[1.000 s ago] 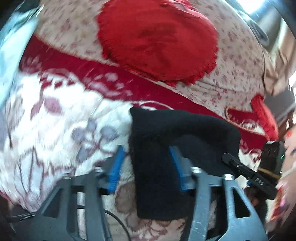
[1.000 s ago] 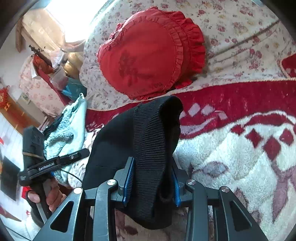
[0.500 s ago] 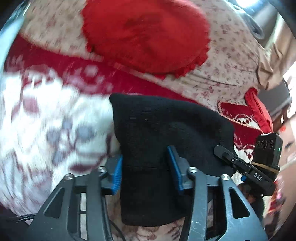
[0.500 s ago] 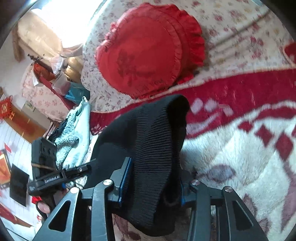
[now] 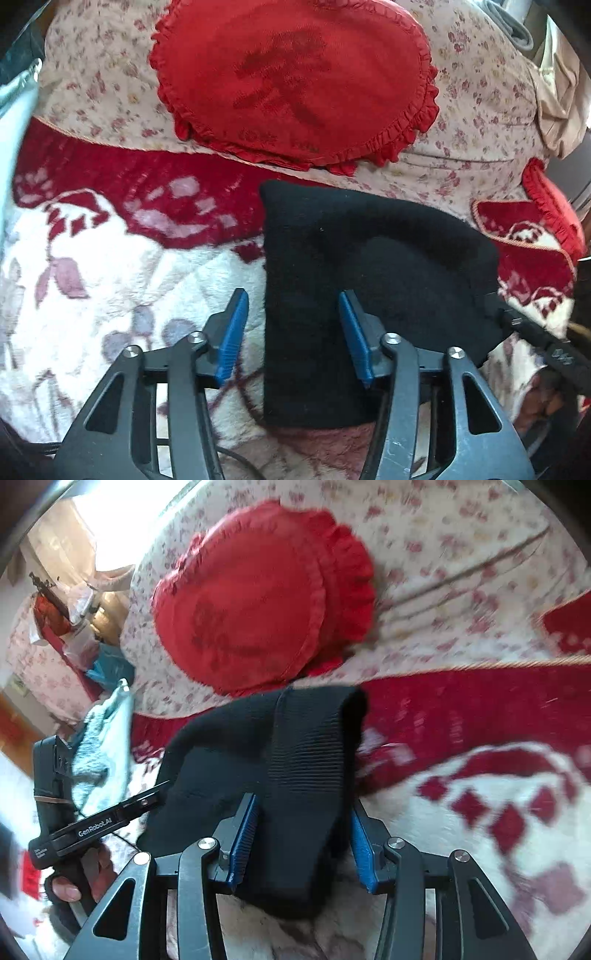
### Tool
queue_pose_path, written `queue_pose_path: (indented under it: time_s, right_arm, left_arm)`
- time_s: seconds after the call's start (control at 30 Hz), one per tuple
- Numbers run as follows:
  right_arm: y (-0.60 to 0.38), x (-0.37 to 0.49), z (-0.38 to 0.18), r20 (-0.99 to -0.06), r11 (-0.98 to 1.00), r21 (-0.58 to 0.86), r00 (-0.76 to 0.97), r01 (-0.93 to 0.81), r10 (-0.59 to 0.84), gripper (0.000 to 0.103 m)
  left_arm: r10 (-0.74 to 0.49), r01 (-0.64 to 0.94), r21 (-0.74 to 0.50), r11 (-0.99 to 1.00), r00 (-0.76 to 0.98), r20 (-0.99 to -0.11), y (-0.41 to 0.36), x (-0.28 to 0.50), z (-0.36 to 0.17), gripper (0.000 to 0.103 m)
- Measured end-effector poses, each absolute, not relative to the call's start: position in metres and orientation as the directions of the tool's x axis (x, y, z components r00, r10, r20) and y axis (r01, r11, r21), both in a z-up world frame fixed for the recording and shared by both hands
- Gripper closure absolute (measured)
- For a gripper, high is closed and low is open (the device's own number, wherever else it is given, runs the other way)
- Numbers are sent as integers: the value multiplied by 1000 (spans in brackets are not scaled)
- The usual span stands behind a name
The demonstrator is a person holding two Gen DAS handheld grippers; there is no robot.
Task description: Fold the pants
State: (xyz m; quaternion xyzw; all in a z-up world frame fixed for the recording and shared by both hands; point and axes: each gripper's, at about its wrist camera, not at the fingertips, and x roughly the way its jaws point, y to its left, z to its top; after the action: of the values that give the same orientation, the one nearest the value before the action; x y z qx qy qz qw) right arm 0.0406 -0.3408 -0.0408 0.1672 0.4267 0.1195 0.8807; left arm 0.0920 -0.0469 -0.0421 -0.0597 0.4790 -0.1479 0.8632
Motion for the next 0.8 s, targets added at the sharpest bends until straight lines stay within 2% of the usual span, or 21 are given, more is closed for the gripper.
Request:
queue_pose_path:
  time_s: [0.23, 0.37, 0.43, 0.5, 0.8]
  right_arm:
    - [-308, 24, 4, -679, 948, 267, 663, -175, 314, 58]
    - [-278, 35, -13, -729, 962, 182, 629, -201, 270, 60]
    - [-272, 40, -39, -787, 975, 138, 578, -174, 215, 60]
    - [-269, 36, -43, -779, 980, 112, 598, -163, 188, 60]
    - [-267, 18, -2, -758, 988, 99, 635, -114, 149, 60]
  left_arm:
    - [-259, 189, -187, 964, 517, -816, -53, 80, -38, 52]
    - [-230, 177, -159, 971, 530, -816, -56, 74, -34, 52]
    - [-223, 174, -152, 973, 536, -814, -56, 70, -32, 52]
    - [-213, 172, -141, 975, 545, -811, -56, 65, -28, 52]
    - [-161, 157, -82, 984, 596, -786, -56, 37, -10, 52]
